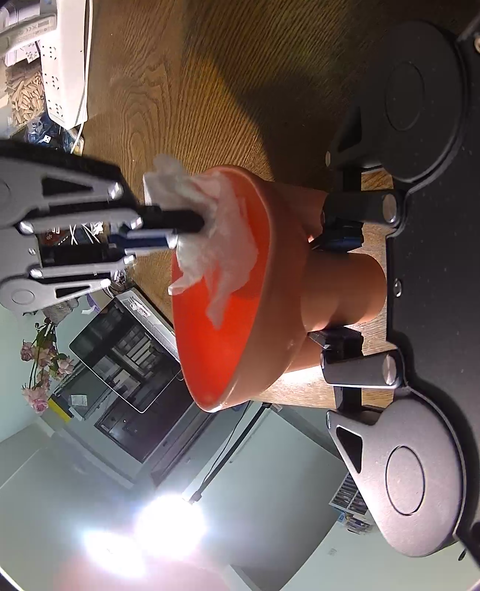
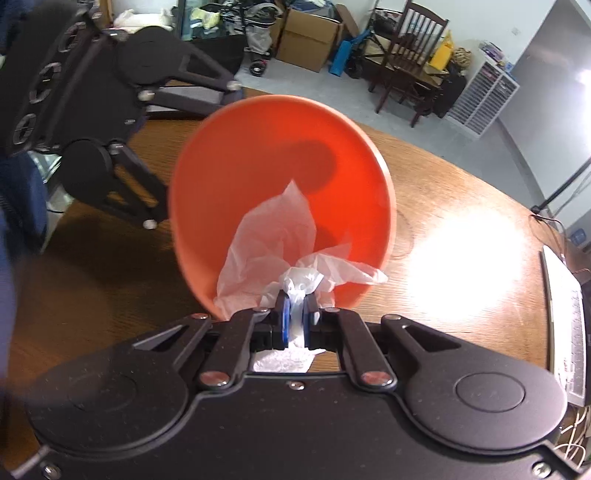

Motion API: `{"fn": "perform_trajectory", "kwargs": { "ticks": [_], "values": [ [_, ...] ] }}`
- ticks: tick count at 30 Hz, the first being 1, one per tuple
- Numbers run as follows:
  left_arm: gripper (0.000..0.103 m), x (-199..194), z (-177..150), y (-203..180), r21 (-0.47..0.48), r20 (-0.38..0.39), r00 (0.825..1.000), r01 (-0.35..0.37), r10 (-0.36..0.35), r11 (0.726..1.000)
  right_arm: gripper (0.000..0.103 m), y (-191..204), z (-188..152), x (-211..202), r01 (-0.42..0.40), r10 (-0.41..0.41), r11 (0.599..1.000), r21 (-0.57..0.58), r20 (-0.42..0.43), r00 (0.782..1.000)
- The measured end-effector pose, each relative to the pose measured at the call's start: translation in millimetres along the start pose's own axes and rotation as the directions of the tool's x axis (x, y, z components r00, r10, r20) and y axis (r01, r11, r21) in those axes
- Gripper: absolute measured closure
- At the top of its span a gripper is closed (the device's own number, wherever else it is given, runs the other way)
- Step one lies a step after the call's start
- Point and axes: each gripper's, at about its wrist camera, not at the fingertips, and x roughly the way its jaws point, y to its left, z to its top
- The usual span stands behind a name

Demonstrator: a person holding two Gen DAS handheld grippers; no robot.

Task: Clean bowl
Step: 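Wipe the tissue around the bowl's inner surface with the right tool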

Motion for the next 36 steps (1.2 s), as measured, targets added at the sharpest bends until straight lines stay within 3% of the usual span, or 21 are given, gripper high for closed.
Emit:
{"fn": "perform_trajectory", "kwargs": {
  "ticks": [5,10,14,18,22,26,29,36],
  "values": [
    [0.065,-1,-2,0,-0.013,-0.011,1.0,-0.008,0.008,1.0,0.096,17,5,0,-0.044,0.045,0.998,-0.034,0.037,0.998],
    [0.065,-3,0,-2,-0.006,-0.016,1.0,-0.014,0.014,1.0,0.096,26,27,-8,-0.07,0.079,0.995,-0.075,0.129,0.988],
    [0.065,-4,0,-3,-0.002,-0.02,1.0,-0.015,0.015,1.0,0.096,20,41,-11,-0.057,0.069,0.996,-0.07,0.19,0.979],
    [0.065,-5,1,-4,0.002,-0.024,1.0,-0.015,0.015,1.0,0.096,-1,48,-13,0.004,0.006,0.999,-0.048,0.219,0.976],
    [0.065,-2,2,-6,-0.019,-0.035,0.999,-0.013,0.012,1.0,0.096,-26,42,-8,0.068,-0.067,0.998,0.001,0.191,0.979],
    [0.064,-3,4,-7,-0.02,-0.032,0.999,-0.009,0.008,1.0,0.096,-43,22,4,0.08,-0.088,0.995,0.066,0.116,0.989],
    [0.065,-4,0,-2,-0.014,-0.029,1.0,-0.013,0.013,1.0,0.096,-36,1,15,0.062,-0.066,0.995,0.073,0.056,0.996],
    [0.065,-4,-1,1,-0.004,-0.036,0.999,-0.01,0.01,1.0,0.096,-11,-11,12,-0.016,0.014,1.0,0.026,0.066,0.998]
  ]
}}
